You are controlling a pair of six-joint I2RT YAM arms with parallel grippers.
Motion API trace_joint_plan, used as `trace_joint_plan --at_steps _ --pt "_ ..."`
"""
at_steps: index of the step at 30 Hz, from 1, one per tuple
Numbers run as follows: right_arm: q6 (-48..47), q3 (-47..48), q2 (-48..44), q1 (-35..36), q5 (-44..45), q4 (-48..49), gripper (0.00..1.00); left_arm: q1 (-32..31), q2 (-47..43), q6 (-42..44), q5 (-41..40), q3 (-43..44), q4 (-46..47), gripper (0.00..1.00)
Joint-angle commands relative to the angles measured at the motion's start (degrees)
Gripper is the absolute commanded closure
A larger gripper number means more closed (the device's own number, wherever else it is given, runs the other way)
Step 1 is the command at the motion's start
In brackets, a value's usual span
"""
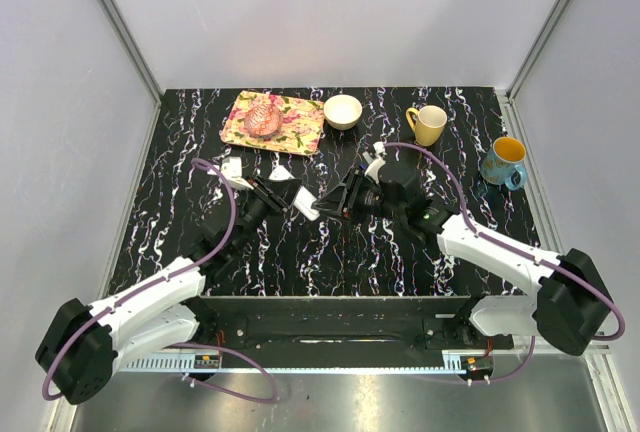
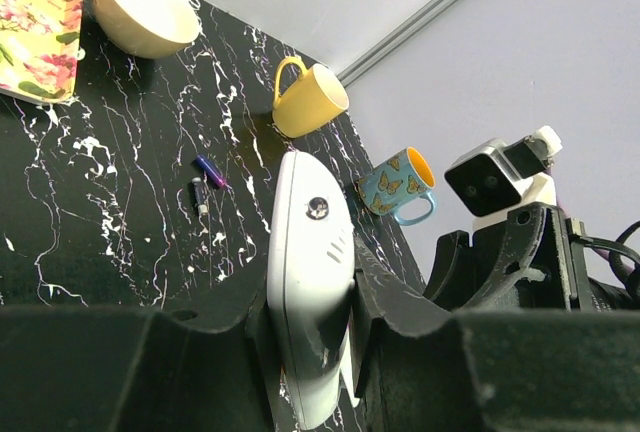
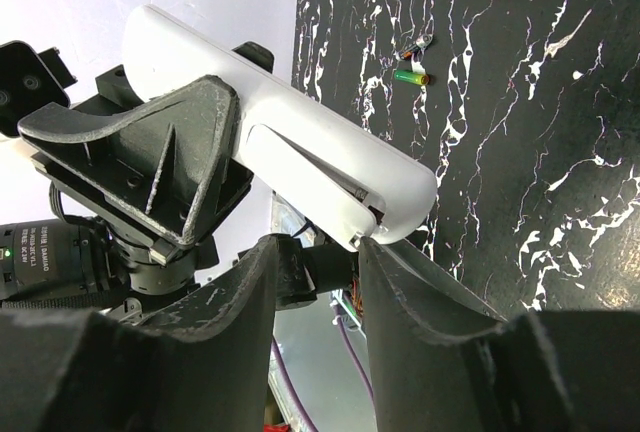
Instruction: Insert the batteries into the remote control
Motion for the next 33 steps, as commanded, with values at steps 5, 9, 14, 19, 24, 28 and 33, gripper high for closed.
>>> trace_joint_plan --at_steps 5,9,14,19,24,28,33 --pt "-0.6 1.3 -3.5 0.2 0.4 2.5 0.56 -0.8 -0.1 -1.1 3.0 4.0 -1.8 1.00" --pt "-1.0 0.6 -4.2 0.2 0.6 1.8 0.56 -0.6 0.6 -1.3 3.3 4.1 -2.5 1.00" --pt "-1.0 -0.9 -4.8 0.2 1.0 1.6 0.55 -0.5 1.3 -2.7 4.7 4.1 -2.1 1.00" --pt "-1.3 -1.9 -5.5 0.2 1.5 1.1 0.55 -0.4 1.7 -3.6 5.9 5.3 -2.9 1.00" --pt "-1.6 -2.0 -5.5 0.2 1.8 0.3 0.55 -0.3 1.8 -4.8 7.2 5.7 -3.2 1.00" --pt "-2.0 -2.1 -5.6 0.2 2.3 -0.4 0.55 0.2 1.8 -5.5 8.0 5.9 -3.5 1.00" --pt "-2.1 -2.2 -6.4 0.2 2.7 -0.9 0.55 0.8 2.2 -4.8 8.3 6.4 -5.0 1.00"
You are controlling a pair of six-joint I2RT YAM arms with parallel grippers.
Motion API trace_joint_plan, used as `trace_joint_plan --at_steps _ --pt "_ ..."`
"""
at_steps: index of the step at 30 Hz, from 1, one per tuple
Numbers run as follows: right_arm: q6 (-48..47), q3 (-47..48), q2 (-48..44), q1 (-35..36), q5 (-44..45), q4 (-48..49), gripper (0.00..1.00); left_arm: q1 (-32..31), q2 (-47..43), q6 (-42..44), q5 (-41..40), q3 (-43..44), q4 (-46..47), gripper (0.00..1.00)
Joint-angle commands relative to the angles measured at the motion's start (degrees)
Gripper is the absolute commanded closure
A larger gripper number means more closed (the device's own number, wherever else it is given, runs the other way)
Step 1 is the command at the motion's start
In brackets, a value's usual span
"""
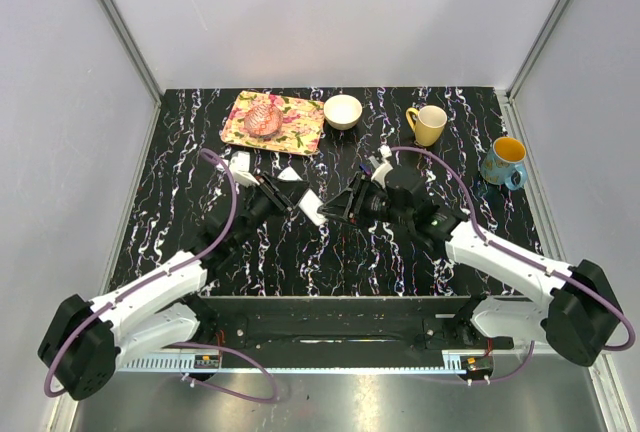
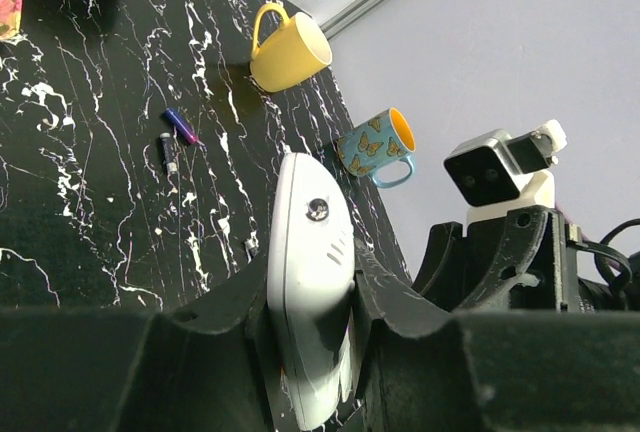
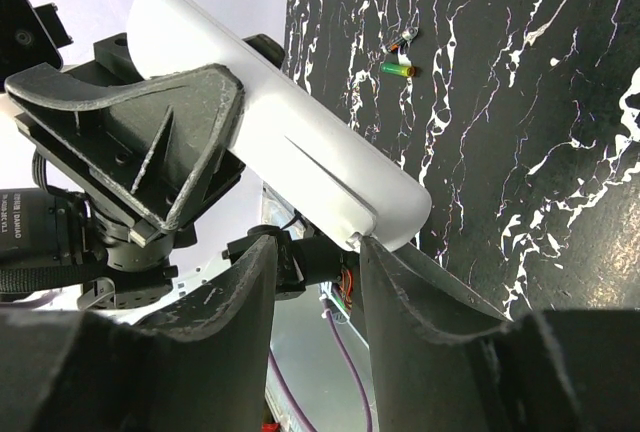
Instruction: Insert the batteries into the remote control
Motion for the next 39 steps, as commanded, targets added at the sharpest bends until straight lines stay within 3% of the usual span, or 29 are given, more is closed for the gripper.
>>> trace_joint_plan --at_steps 1,15,34,39 --pt "-1.0 0.4 -2.6 0.1 1.7 0.9 0.55 0.5 0.5 0.3 2.4 2.7 0.1 1.00" --pt "-2.3 -1.5 -1.5 -1.7 2.4 1.0 0.55 1.1 5.1 3.0 3.0 3.8 -0.4 1.00" --pt "-3.8 -9.7 11.1 -9.8 0.2 14.4 0.55 3.3 35.3 -1.0 8.2 11.1 20.1 1.00" --pt "-3.7 -10.6 15.3 -11.6 -0.2 17.2 0.55 3.6 40.7 -0.8 7.9 12.9 20.9 1.00"
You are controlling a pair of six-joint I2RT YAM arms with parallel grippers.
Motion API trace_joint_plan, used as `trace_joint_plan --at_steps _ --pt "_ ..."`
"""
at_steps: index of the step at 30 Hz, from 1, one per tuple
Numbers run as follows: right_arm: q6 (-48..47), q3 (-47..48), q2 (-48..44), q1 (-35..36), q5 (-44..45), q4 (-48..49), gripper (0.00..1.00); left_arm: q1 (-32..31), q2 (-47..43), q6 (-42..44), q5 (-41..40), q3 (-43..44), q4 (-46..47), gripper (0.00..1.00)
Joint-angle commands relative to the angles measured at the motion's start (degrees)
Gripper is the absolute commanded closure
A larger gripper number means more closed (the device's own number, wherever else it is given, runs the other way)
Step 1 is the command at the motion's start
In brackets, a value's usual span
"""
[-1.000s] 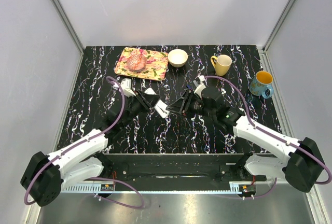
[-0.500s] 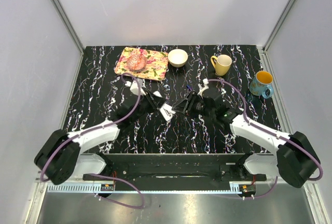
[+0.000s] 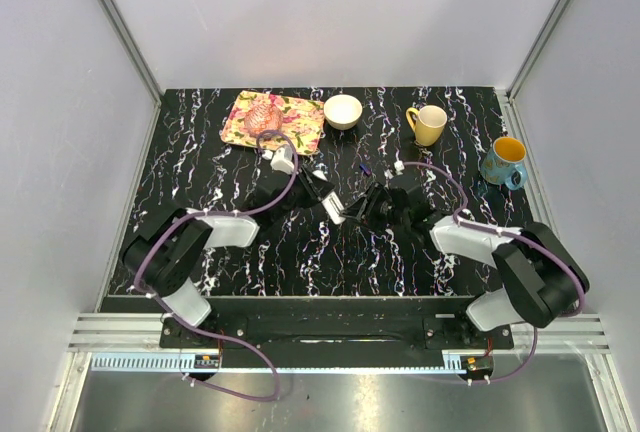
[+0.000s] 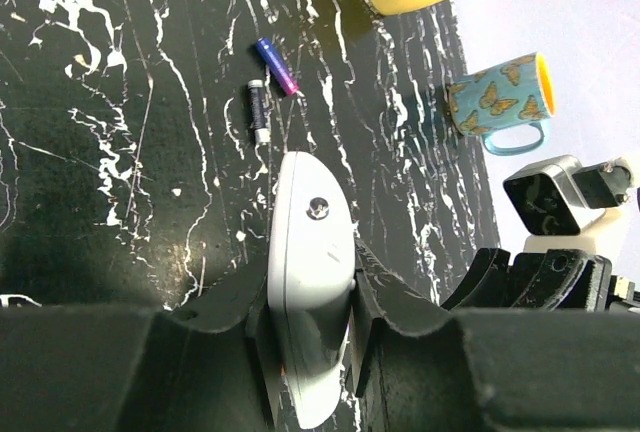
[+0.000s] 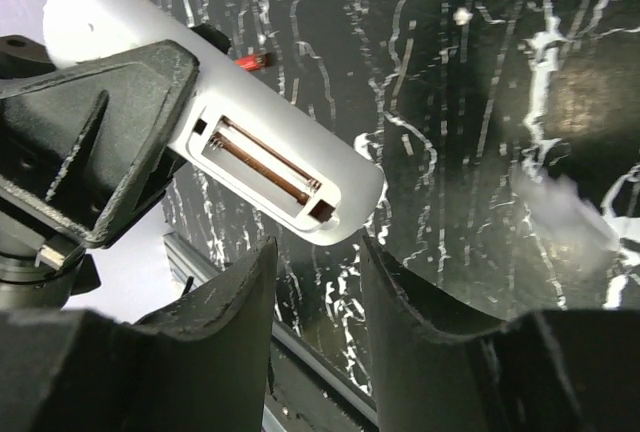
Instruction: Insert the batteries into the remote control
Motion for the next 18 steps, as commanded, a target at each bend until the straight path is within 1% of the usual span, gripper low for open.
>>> trace_joint_plan --at_steps 1,4,6,9,11,14,15,16,18 --pt "-0.9 -0.4 2.5 -1.5 -1.3 6.0 0.55 0.6 3.1 0.1 1.0 3.3 6.5 1.00" --pt "-1.9 -0.3 3.4 -1.7 -1.2 6.0 0.55 1.2 3.7 2.0 0.0 3.8 6.2 1.00" --pt "-2.5 0.0 2.4 -1.8 -0.9 5.4 0.55 1.9 2.8 3.3 -0.8 3.9 5.6 1.00" --pt "-5.0 1.7 -0.9 -1.8 1.0 1.1 0.54 3.1 0.0 5.0 -1.7 4.2 3.4 1.00" --pt "-8.0 3.4 -4.3 -1.9 2.5 -4.0 0.53 3.6 -1.8 5.6 -1.8 4.2 1.9 1.00" --pt "-12.9 5.8 -8.5 -1.9 9.1 -13.1 0.49 4.2 -6.8 6.7 -2.9 4.0 -2.7 1.00" --pt "-14.2 6.4 -9.2 -1.9 13.7 -14.8 0.47 4.2 -9.7 7.4 -3.2 3.9 -6.4 1.00" --pt "-16.4 7.8 -9.4 -1.8 16.4 -21.1 0.47 4.2 -11.2 7.7 -3.2 3.9 -8.2 1.00" --pt "-18.7 9.0 -9.2 -1.8 22.2 -24.9 0.47 4.2 -15.7 7.1 -6.5 2.1 -12.4 1.00"
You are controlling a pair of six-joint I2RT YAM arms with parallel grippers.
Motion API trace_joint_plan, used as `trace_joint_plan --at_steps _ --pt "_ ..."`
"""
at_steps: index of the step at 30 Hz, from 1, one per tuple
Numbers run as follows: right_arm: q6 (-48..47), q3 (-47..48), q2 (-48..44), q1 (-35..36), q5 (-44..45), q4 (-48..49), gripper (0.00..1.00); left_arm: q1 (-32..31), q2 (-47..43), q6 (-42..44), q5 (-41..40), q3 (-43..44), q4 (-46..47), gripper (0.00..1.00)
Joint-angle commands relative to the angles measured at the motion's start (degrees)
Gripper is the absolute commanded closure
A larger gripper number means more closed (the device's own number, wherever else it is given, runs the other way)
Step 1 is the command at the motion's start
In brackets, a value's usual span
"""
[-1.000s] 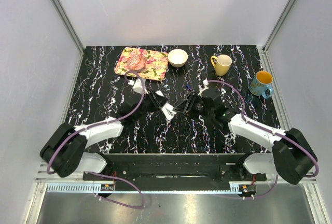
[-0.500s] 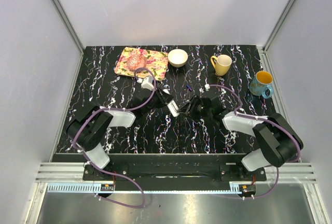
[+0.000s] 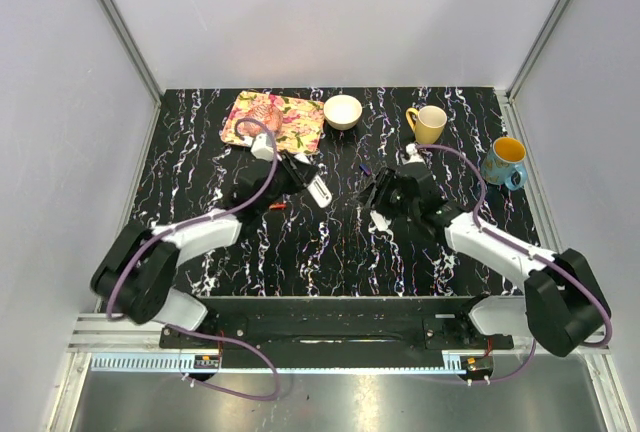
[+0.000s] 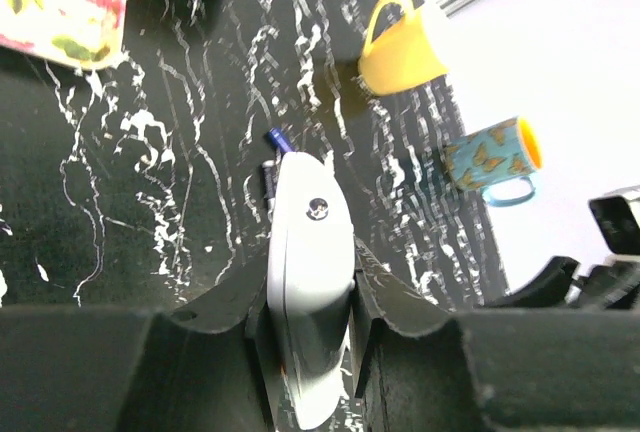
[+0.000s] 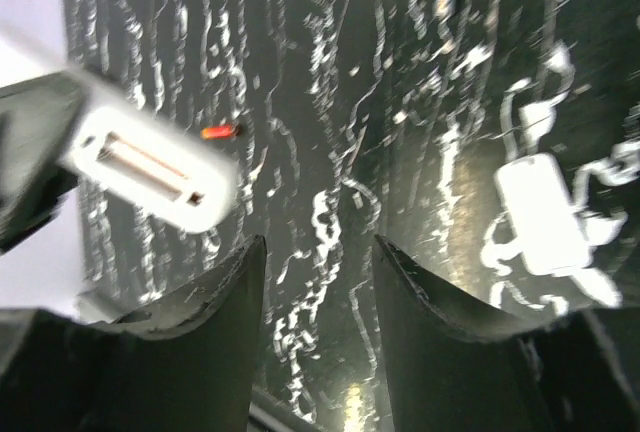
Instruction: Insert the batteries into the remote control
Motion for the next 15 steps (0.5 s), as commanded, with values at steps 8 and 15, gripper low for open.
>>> trace_joint_plan --at_steps 8,15 --pt "-16.9 10.1 6.8 -0.3 19.7 -18.6 0.48 5.9 -19.9 -17.9 7.8 -10.6 -9.4 1.00" --pt "-17.4 13.7 8.2 -2.6 26.7 -23.3 0.45 10.4 -23.0 -15.1 22.5 -15.3 -2.2 0.94"
